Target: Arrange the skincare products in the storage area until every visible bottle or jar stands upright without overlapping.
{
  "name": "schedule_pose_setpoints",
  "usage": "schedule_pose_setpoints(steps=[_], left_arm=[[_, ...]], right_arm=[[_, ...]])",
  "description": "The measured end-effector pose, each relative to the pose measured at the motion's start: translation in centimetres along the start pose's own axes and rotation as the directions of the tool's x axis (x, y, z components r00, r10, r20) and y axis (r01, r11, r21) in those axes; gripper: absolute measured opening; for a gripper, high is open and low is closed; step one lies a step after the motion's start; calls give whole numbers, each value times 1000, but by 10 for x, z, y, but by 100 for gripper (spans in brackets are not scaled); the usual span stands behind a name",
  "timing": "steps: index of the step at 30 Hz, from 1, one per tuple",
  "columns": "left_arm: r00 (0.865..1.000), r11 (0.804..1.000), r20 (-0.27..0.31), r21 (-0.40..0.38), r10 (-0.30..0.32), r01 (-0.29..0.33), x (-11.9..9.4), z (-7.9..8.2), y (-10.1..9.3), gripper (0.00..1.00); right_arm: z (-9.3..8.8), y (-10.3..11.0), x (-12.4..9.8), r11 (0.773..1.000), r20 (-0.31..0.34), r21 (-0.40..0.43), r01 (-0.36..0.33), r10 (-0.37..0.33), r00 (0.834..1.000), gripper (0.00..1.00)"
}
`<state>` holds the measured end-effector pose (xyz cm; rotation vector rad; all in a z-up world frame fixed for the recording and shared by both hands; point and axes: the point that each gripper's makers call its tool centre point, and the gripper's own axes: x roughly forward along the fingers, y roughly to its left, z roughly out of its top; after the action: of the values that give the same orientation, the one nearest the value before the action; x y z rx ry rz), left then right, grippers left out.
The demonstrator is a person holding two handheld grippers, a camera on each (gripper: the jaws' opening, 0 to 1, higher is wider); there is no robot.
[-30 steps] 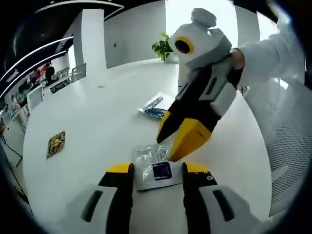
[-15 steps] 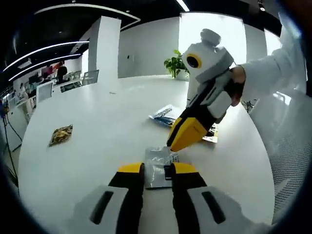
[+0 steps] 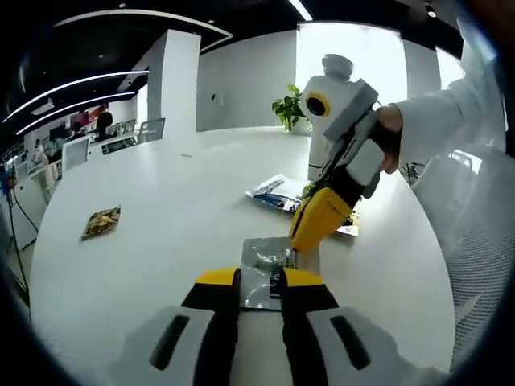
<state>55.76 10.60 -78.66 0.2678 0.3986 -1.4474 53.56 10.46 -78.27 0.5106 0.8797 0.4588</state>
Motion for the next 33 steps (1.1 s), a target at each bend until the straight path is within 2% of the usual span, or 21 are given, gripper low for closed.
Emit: schedule_pose_setpoints(steps=[1, 2, 5, 11, 13, 16, 21, 25, 26, 28, 30, 33], left_arm=[[1000, 1000, 0, -3, 0, 0, 0, 0, 0, 16], [1000, 1000, -1, -2, 1, -1, 0, 0, 0, 16], [1000, 1000, 0, -5, 1, -1, -1, 0, 0, 16], [1000, 1000, -5, -17, 14, -14, -1, 1, 0, 17], [1000, 997, -9, -78, 24, -25, -2, 1, 3, 18], [999, 995, -5, -91, 37, -38, -4, 7, 5, 20], [999, 985, -2, -168, 47, -46, -10, 12, 3, 25], [995, 954, 65, -295, 71, -49, -16, 29, 3, 27], [993, 939, 82, -341, 86, -53, -19, 34, 6, 27], [989, 924, 114, -380, 99, -49, -21, 41, 8, 26], [984, 897, 138, -441, 115, -43, -24, 48, 10, 26], [975, 853, 191, -523, 115, 2, -27, 60, 8, 25]], right_arm=[[-1, -2, 1, 999, 11, -46, 21, -20, 1000, 0], [-3, -2, 2, 998, -1, -50, 30, -30, 1000, 0], [-1, 1, 1, 999, 11, -34, 22, -21, 1000, 0], [0, -1, 0, 998, 19, -27, 48, -48, 999, 0], [0, -1, -2, 998, 23, -28, 53, -52, 998, 0], [7, 1, -8, 998, 54, -25, 54, -52, 997, 0], [17, 8, -17, 998, 91, -30, 46, -44, 995, 0], [26, 14, -26, 998, 131, -39, 42, -36, 991, 0], [28, 15, -28, 999, 139, -36, 39, -34, 990, 0], [32, 17, -33, 999, 161, -29, 33, -28, 987, 0], [38, 20, -39, 999, 190, -27, 31, -25, 982, 0], [46, 27, -49, 999, 223, -27, 20, -14, 975, 0]])
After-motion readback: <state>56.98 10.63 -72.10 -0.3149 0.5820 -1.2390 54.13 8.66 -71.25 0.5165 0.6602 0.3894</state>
